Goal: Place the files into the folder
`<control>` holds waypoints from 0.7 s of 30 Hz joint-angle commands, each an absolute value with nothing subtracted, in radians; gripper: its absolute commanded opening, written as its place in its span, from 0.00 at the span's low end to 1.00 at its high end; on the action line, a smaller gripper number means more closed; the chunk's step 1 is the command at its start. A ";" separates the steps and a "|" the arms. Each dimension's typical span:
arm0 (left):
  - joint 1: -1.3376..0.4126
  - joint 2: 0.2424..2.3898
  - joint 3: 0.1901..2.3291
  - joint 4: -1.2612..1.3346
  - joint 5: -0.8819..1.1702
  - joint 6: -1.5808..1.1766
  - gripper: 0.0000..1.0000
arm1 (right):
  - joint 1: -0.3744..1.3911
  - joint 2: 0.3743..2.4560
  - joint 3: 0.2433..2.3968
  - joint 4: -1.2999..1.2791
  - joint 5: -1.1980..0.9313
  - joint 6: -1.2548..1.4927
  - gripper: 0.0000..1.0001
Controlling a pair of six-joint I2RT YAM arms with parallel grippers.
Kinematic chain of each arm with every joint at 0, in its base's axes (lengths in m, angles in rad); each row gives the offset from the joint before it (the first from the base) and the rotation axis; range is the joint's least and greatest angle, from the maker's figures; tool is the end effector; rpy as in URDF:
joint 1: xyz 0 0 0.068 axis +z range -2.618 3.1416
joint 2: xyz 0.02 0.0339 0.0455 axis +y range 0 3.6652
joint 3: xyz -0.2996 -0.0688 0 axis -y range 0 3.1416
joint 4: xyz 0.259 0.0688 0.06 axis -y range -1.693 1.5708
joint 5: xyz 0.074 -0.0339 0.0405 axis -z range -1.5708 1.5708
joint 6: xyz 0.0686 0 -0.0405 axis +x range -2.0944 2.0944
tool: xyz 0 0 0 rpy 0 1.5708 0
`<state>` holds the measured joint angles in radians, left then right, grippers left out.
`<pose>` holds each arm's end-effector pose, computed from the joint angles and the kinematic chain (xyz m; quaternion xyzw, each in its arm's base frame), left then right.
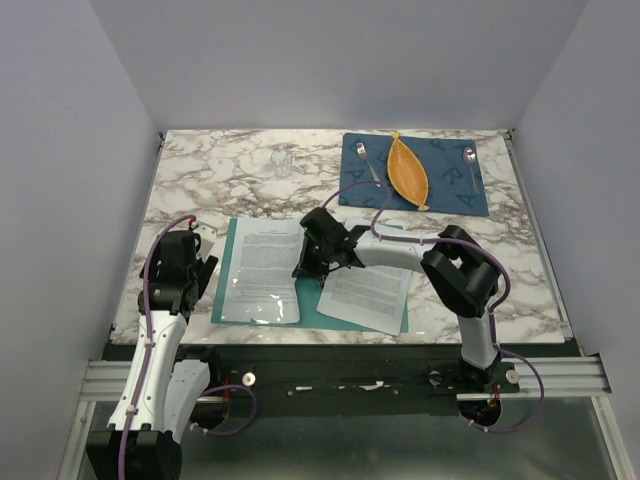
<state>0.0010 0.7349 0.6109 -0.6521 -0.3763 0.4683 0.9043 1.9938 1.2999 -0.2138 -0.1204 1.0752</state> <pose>0.1605 0.0254 0.2454 0.1393 0.8980 0.2561 0.3296 0.2828 0.3729 0.1552 0.0610 0.9421 0.3028 0.1308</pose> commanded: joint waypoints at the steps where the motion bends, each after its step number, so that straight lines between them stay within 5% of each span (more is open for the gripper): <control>1: 0.005 0.716 0.635 -0.660 -0.393 0.486 0.99 | 0.908 2.045 1.356 -0.256 -0.057 1.082 0.01; 21: 0.005 0.718 0.634 -0.657 -0.388 0.482 0.99 | 0.922 2.014 1.324 -0.284 -0.077 1.098 0.01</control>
